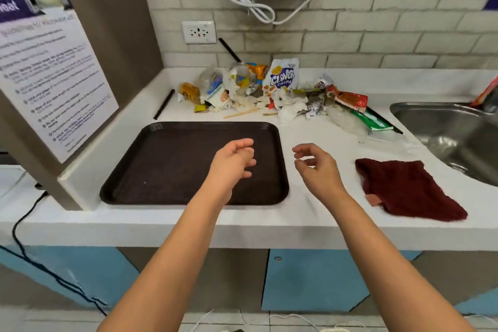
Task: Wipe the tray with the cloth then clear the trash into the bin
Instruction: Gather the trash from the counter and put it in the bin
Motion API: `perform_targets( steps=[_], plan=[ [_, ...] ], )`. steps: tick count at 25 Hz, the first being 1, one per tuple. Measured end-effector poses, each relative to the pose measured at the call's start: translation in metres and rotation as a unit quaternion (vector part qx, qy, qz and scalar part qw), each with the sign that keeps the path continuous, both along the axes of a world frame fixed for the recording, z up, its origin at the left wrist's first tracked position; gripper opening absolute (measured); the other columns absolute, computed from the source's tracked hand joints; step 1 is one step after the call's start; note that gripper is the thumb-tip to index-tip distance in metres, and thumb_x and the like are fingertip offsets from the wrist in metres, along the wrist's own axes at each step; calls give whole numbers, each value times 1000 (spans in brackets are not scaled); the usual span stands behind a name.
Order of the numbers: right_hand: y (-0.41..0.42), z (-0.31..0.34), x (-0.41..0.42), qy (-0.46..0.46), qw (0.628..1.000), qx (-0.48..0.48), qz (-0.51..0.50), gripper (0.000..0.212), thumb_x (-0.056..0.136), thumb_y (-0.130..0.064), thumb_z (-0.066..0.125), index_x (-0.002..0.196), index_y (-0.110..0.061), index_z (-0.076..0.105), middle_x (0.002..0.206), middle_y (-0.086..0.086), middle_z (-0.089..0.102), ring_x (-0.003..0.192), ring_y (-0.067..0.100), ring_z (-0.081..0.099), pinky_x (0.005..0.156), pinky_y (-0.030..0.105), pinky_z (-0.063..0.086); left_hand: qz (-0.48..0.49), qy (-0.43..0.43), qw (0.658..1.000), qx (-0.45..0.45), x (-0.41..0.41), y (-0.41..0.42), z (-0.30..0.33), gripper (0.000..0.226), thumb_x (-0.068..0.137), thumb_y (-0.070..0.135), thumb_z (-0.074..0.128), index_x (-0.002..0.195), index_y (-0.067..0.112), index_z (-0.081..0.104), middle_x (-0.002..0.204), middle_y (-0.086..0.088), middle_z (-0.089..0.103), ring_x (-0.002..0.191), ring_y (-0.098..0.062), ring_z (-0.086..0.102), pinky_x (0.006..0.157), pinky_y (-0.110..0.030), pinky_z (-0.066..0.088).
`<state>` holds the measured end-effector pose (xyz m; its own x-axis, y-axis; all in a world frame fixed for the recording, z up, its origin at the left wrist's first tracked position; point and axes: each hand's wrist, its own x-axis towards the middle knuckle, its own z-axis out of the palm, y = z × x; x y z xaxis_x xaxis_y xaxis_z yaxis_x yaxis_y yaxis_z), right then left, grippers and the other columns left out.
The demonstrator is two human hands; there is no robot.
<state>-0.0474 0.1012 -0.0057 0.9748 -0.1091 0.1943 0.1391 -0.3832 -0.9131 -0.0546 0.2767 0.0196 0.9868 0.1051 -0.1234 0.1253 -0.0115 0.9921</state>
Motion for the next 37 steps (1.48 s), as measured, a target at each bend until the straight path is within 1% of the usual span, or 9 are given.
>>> perform_targets(
  steps=[7, 13, 15, 18, 25, 30, 32, 34, 37],
  plan=[
    [74, 2, 90, 26, 999, -10, -24, 24, 84, 0, 54, 99, -15, 63, 89, -3, 58, 68, 4, 51, 58, 1, 40, 47, 24, 998, 28, 109, 105, 6, 20, 92, 12, 51, 107, 22, 59, 94, 6, 60, 86, -10, 60, 70, -24, 49],
    [83, -11, 124, 57, 996, -30, -63, 23, 84, 0, 53, 98, -16, 62, 92, -1, 59, 71, 5, 52, 54, 1, 40, 84, 34, 995, 30, 181, 148, -4, 24, 91, 12, 52, 112, 18, 60, 92, 5, 58, 84, -10, 56, 68, -23, 47],
    [81, -16, 136, 69, 994, -49, -74, 23, 84, -1, 54, 99, -16, 62, 92, -1, 59, 70, 5, 52, 57, -1, 39, 92, 33, 994, 47, 200, 153, -10, 25, 90, 12, 52, 114, 17, 59, 99, 2, 58, 90, -12, 55, 76, -27, 49],
    [80, -16, 160, 81, 992, -69, -68, 22, 84, -1, 55, 98, -17, 62, 92, -1, 59, 69, 5, 51, 58, 2, 40, 105, 10, 990, 95, 229, 154, -13, 29, 88, 14, 55, 116, 19, 58, 117, -2, 58, 107, -17, 54, 96, -34, 45],
    [112, 14, 250, 29, 994, -102, 12, 22, 84, 1, 53, 95, -17, 61, 98, -1, 57, 79, 14, 54, 68, 13, 42, 78, -86, 946, 301, 308, 148, 6, 47, 86, 20, 60, 131, 18, 50, 135, -5, 47, 119, -19, 47, 85, -16, 32],
    [156, 42, 310, -48, 987, -127, 82, 30, 88, 9, 41, 103, -2, 64, 95, 0, 61, 86, 12, 56, 70, -4, 36, -1, -90, 919, 385, 378, 150, -1, 68, 80, 36, 65, 141, 32, 36, 148, -8, 28, 134, -27, 34, 110, -34, 32],
    [174, 47, 333, -48, 987, -101, 112, 32, 88, 11, 36, 104, 1, 62, 94, 5, 62, 81, 22, 59, 70, 7, 43, -54, -42, 899, 432, 400, 153, -1, 74, 78, 48, 64, 141, 46, 26, 156, -5, 7, 140, -29, 24, 112, -39, 29],
    [191, 46, 357, -11, 987, -101, 125, 31, 91, 7, 35, 110, 1, 59, 106, 12, 62, 87, 27, 60, 77, 22, 46, -83, -14, 888, 451, 416, 157, -7, 74, 78, 46, 64, 141, 48, 24, 157, -4, 3, 141, -27, 22, 113, -37, 28],
    [208, 30, 388, 50, 968, -230, 92, 37, 92, -11, 45, 129, -8, 49, 129, 15, 48, 114, 34, 50, 97, 36, 42, -66, -42, 905, 417, 428, 165, -25, 62, 77, 23, 67, 135, 31, 45, 145, -7, 38, 133, -22, 38, 103, -24, 32]
  ],
)
